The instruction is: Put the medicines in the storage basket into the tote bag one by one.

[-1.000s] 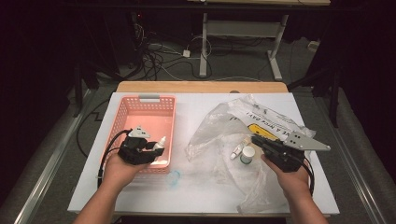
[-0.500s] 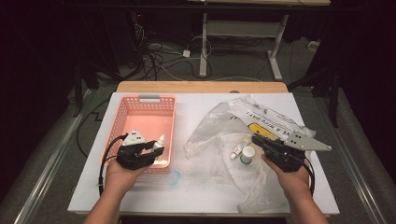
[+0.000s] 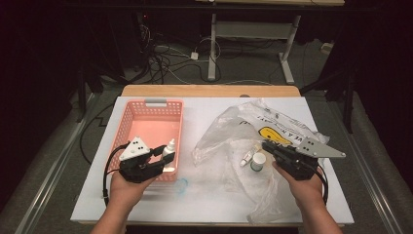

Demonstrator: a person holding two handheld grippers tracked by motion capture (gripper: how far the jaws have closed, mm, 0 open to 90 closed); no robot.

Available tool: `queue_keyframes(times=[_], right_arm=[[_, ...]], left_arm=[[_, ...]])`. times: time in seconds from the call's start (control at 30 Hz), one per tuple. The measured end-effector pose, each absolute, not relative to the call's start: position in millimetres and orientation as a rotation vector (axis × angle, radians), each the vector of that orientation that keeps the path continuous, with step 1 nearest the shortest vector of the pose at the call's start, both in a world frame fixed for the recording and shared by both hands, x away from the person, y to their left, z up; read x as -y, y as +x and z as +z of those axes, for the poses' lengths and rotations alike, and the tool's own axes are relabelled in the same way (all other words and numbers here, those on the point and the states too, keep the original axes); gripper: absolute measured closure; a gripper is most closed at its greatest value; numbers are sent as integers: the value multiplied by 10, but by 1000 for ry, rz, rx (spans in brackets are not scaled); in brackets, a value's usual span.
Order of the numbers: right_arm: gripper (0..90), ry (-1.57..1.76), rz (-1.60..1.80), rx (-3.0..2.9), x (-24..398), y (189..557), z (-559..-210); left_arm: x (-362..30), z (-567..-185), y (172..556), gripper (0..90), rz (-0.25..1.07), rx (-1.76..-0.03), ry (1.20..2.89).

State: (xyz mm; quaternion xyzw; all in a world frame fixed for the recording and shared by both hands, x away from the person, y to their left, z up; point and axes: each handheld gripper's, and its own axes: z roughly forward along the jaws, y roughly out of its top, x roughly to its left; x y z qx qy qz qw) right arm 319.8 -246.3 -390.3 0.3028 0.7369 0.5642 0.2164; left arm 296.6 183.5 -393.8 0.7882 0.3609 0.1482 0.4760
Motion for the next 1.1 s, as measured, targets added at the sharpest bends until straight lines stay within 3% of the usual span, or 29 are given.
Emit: queue_keyframes(times=[1.1], right_arm=[[900, 838, 1573, -2036, 2461, 3201, -3888]], left_arm=[[-760, -4054, 2903, 579, 232, -656, 2023]])
